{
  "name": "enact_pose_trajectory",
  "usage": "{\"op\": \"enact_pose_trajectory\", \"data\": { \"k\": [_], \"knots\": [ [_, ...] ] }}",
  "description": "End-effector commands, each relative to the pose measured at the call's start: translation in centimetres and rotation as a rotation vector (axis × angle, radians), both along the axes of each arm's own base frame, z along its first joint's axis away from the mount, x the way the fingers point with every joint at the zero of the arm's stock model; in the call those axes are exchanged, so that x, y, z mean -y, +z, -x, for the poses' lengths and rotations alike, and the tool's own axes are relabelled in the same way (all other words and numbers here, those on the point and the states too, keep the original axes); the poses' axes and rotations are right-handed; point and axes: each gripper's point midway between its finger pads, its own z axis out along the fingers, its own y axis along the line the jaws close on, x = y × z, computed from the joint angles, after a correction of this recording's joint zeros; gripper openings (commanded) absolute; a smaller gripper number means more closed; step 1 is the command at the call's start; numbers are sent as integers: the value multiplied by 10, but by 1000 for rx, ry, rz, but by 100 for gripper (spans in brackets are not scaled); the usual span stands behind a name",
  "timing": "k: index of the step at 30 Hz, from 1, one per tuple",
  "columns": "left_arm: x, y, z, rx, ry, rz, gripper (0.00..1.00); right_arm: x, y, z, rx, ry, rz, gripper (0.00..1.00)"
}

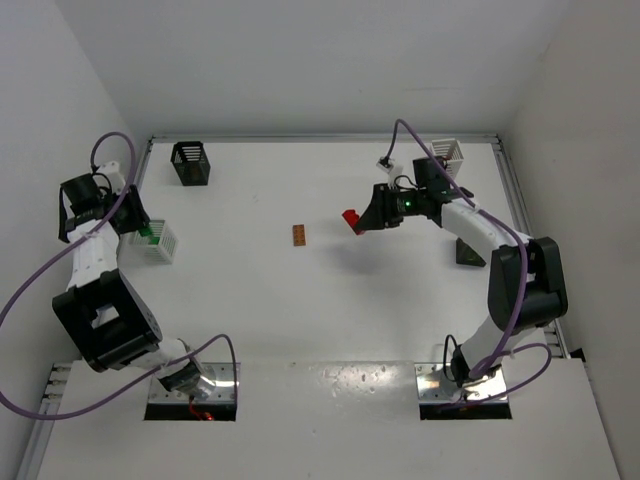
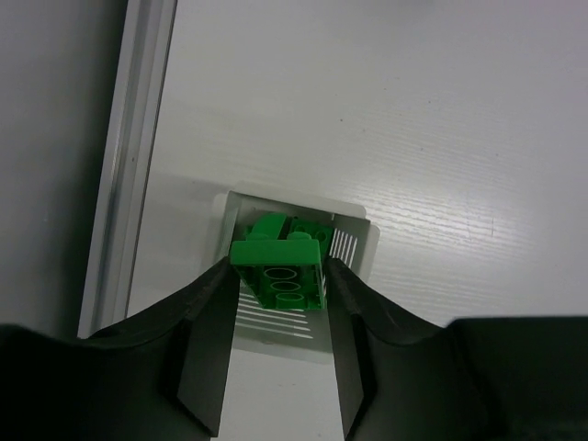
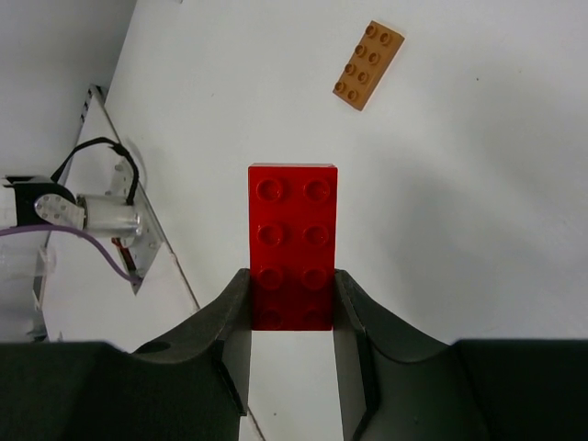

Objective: Sort the legos into containers by color

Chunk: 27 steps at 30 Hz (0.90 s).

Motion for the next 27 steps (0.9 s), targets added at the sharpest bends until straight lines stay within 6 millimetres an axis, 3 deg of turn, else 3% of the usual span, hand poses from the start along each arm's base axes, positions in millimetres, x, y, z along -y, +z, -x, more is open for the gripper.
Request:
{"op": "enact_pose_trajectory", "data": {
  "k": [1, 2, 4, 5, 10, 11, 13, 16, 17, 19, 20, 21, 22, 23, 24, 25, 26, 27],
  "knots": [
    [3, 18, -7, 73, -40, -14, 49, 1, 12, -15, 71, -5, 9, 0],
    [5, 23, -7, 87, -48, -15, 52, 1, 12, -15, 71, -5, 9, 0],
    [10, 29, -8, 106, -68, -9, 71, 2, 15, -19, 81, -12, 13, 0],
    [11, 31, -6, 107, -68, -9, 76, 2, 14, -17, 72, -12, 15, 0],
    [17, 38, -6, 125, -86, -13, 77, 4, 21, -19, 92, -28, 28, 0],
    [18, 49, -8, 153, -89, -16, 77, 13, 16, -25, 89, -68, 62, 0],
    [28, 66, -12, 192, -123, -29, 77, 27, 26, -32, 127, -130, 95, 0],
    [55, 98, -17, 263, -211, -89, 78, 54, 32, -48, 174, -214, 174, 0],
    [76, 111, -23, 285, -284, -117, 78, 71, 34, -57, 171, -250, 210, 0],
    [98, 114, -23, 261, -353, -127, 81, 91, 46, -76, 190, -294, 231, 0],
    [121, 124, -27, 275, -411, -131, 83, 113, 33, -86, 149, -335, 263, 0],
    [134, 125, -25, 261, -443, -118, 95, 124, 35, -95, 145, -361, 265, 0],
    [146, 124, -26, 251, -476, -108, 100, 137, 47, -113, 191, -389, 278, 0],
    [173, 129, -29, 254, -547, -99, 100, 160, 45, -122, 187, -427, 311, 0],
    [188, 132, -28, 257, -582, -100, 100, 169, 31, -133, 159, -434, 336, 0],
    [210, 136, -32, 254, -593, -114, 100, 181, 50, -152, 223, -454, 367, 0],
    [220, 138, -31, 249, -579, -106, 100, 190, 48, -158, 194, -469, 381, 0],
    [221, 133, -35, 220, -543, -120, 100, 195, 54, -179, 220, -477, 395, 0]
  ]
}}
